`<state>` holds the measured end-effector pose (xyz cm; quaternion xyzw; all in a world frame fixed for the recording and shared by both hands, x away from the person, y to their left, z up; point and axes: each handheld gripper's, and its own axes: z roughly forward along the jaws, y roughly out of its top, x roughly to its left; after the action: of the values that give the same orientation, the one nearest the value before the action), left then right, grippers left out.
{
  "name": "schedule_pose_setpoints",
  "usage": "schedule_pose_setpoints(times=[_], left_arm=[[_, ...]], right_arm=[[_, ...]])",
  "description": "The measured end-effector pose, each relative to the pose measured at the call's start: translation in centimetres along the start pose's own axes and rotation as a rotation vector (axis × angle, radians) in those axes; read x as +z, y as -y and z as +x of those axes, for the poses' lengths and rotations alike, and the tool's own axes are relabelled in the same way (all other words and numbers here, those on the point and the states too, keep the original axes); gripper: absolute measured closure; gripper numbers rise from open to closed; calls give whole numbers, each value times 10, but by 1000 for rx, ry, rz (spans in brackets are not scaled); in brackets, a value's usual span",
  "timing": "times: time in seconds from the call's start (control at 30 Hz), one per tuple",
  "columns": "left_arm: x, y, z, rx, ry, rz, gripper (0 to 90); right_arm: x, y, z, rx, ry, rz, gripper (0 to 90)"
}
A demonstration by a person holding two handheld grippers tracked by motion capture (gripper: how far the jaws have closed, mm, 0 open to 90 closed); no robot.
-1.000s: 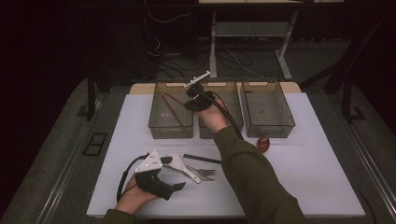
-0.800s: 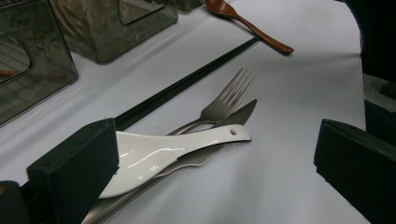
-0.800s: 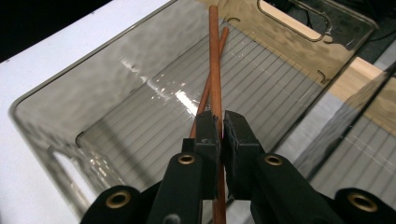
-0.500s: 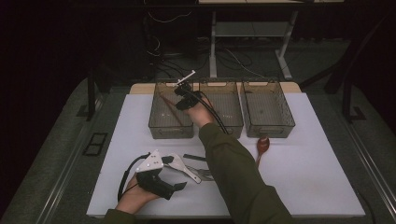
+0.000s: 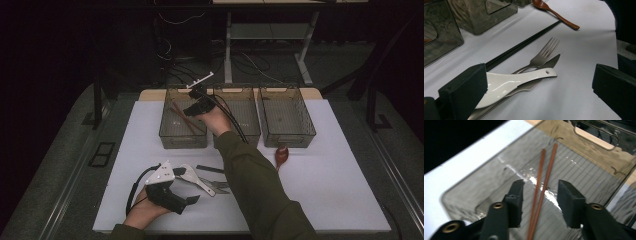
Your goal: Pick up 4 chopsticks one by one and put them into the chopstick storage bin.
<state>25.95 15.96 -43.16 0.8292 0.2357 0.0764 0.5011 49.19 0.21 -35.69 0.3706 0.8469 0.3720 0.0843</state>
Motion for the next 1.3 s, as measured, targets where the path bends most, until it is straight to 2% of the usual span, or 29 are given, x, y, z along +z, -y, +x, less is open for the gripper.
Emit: schedule_pose_setpoints(times=[0.13, 0.17, 0.37, 0.4, 0.47, 0.5, 0.6, 0.73, 0.8, 1.0, 1.17, 1.3], left_arm=[[0, 0, 0, 2, 2, 2, 0], [0, 0, 0, 2, 0, 2, 0], [0, 1, -1, 0, 0, 4, 0], [0, 1, 0, 1, 0, 4, 0], [0, 1, 0, 1, 0, 5, 0], [0, 1, 0, -1, 0, 6, 0], [1, 1, -1, -5, 2, 4, 0], [1, 1, -1, -1, 0, 9, 0], [1, 1, -1, -2, 0, 9, 0], [2, 1, -2, -1, 1, 9, 0], [1, 1, -1, 8, -1, 12, 0], [1, 1, -1, 1, 2, 10, 0]], right_arm=[[-12, 2, 2, -18, -16, -21, 458], [-18, 5, 0, -14, -49, -21, 434], [-31, 12, -2, -21, -85, -42, 424], [-38, 17, -3, -27, -101, -48, 504], [-45, 23, -3, -54, -101, -31, 653], [-45, 23, -3, -54, -101, -31, 653], [-56, 38, -2, -97, -115, 2, 865], [-64, 51, -1, -127, -132, 30, 893], [-66, 55, 0, -148, -129, 36, 893], [-64, 62, 2, -154, -126, 50, 892], [-50, 64, 4, -157, -117, 70, 892], [-46, 64, 4, -155, -113, 67, 892]])
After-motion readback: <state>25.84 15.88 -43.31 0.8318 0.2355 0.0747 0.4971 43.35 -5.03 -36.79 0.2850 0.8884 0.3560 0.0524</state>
